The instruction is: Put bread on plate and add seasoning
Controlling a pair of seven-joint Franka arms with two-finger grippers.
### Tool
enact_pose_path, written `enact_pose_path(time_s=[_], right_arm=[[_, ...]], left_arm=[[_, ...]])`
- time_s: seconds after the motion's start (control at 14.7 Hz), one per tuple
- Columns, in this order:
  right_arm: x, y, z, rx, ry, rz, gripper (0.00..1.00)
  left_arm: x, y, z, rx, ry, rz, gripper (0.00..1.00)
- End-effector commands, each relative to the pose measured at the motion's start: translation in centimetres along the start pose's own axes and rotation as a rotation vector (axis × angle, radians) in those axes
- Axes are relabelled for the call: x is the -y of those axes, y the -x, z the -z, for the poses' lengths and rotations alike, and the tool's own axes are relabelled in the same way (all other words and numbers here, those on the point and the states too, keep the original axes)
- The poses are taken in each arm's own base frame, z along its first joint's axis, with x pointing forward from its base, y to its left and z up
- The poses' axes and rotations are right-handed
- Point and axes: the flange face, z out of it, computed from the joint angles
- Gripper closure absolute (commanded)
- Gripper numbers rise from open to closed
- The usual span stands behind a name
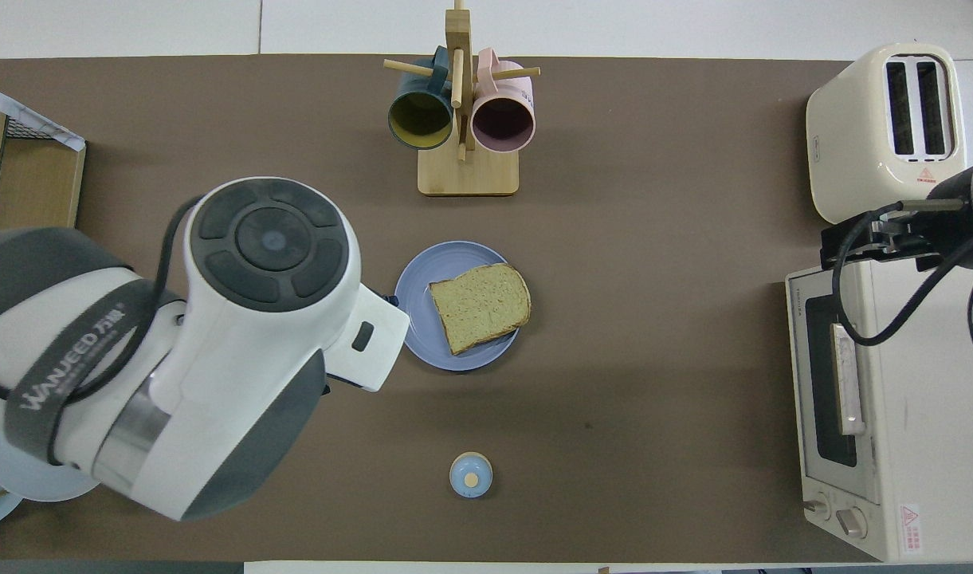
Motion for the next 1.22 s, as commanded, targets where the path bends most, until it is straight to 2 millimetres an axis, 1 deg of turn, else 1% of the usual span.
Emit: enact_pose_path(time_s=[0.0, 0.07, 0.2, 0.34, 0.41, 0.48, 0.54, 0.68, 0.75, 0.95, 1.09, 1.16], right_arm=[[-1.8, 0.8, -0.4, 0.007, 0.016, -0.013, 0.0], [-1.8, 0.8, -0.5, 0.012, 0.017, -0.015, 0.0], [-1.8, 0.5, -0.6, 0.015, 0.017, -0.015, 0.0], [-2.1, 0.4, -0.7, 0.021, 0.016, -0.019, 0.0], [-2.2, 0.4, -0.7, 0.023, 0.016, -0.021, 0.0], [-2.3, 0.4, -0.6, 0.02, 0.017, -0.023, 0.0], [-2.0, -0.2, -0.7, 0.019, 0.02, -0.018, 0.0], [-2.2, -0.7, -0.3, 0.025, 0.014, -0.023, 0.0], [-2.2, -0.5, -0.2, 0.026, 0.011, -0.023, 0.0], [-2.0, -0.5, -0.2, 0.027, 0.008, -0.019, 0.0], [-3.3, -0.4, -0.6, 0.037, 0.003, -0.008, 0.0], [-3.6, -0.4, -0.8, 0.037, 0.001, -0.005, 0.0]], left_arm=[[-0.3, -4.8, -0.8, 0.079, -0.065, 0.009, 0.89], [-0.6, -6.1, -1.6, 0.105, -0.073, 0.012, 0.89], [-1.8, -8.5, -2.9, 0.153, -0.108, 0.019, 0.89], [-2.1, -9.8, -4.5, 0.209, -0.134, 0.019, 0.89], [-2.8, -10.7, -4.9, 0.231, -0.15, 0.007, 0.89], [-2.7, -11.3, -6.0, 0.274, -0.165, 0.018, 0.89], [-3.1, -12.7, -7.0, 0.318, -0.191, 0.017, 0.89], [-2.8, -15.8, -10.1, 0.4, -0.215, 0.036, 0.89], [-2.7, -16.4, -10.7, 0.422, -0.232, 0.036, 0.89], [-2.2, -16.1, -11.0, 0.476, -0.289, 0.038, 0.89], [-2.8, -16.2, -11.0, 0.514, -0.317, 0.03, 0.89], [-2.8, -16.4, -11.6, 0.544, -0.328, 0.031, 0.9]])
